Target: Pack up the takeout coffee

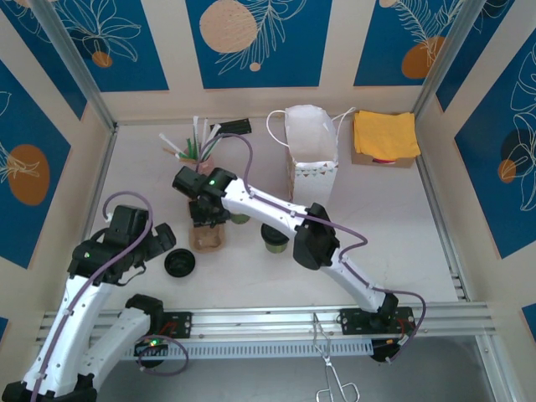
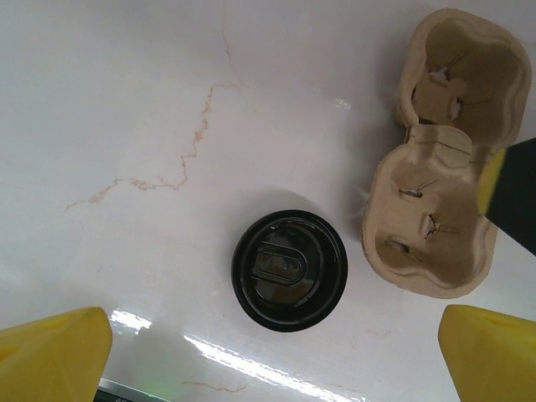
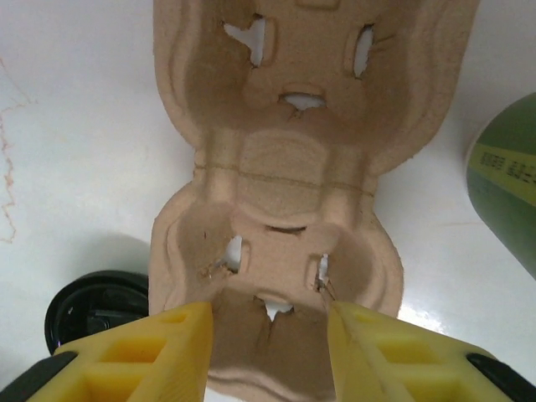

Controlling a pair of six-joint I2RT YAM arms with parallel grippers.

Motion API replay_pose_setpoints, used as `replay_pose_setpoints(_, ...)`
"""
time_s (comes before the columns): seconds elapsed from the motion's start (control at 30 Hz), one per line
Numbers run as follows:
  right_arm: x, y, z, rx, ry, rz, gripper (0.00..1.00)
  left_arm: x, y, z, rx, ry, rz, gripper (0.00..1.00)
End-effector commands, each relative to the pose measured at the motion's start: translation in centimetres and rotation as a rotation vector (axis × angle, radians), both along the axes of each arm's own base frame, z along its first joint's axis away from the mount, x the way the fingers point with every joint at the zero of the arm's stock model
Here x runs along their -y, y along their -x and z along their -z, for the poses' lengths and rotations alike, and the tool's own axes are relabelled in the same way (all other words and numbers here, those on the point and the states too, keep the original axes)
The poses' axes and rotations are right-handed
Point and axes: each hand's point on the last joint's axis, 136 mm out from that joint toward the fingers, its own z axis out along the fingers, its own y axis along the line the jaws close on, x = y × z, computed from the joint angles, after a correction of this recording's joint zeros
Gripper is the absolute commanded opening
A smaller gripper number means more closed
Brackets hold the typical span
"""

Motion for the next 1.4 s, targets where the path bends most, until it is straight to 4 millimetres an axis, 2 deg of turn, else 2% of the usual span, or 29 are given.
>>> replay_pose_setpoints(0.0,-0.8,-0.1,0.2,-0.004,-0.018,0.026,0.41,0.1,0.4,0.2,-0.012,0.009,0.013,1.0)
replay_pose_setpoints(0.17,-0.9,-1.0,1.5,0.003,-0.004,0.049,0.42,0.1,0.4,0.3,-0.012,0.01,0.013,1.0)
replay_pose_setpoints(0.53,-1.2,-2.3,2.9,0.015,-0.006,0.06,0.45,0.2,0.3,0.2,-0.011,0.012,0.022,1.0)
replay_pose_setpoints(1.17,-1.0,-2.9,5.1,0.015,0.033,0.048,0.46,0.5,0.3,0.3,-0.013,0.019,0.033,1.0)
replay_pose_setpoints(1.27,-1.0,-2.8,5.1,0.014,0.035,0.042,0.44,0.5,0.3,0.3,-0.012,0.02,0.033,1.0)
replay_pose_setpoints(1.37,-1.0,-2.6,5.0,0.015,0.041,0.029,0.36,0.5,0.2,0.3,-0.011,0.02,0.035,1.0)
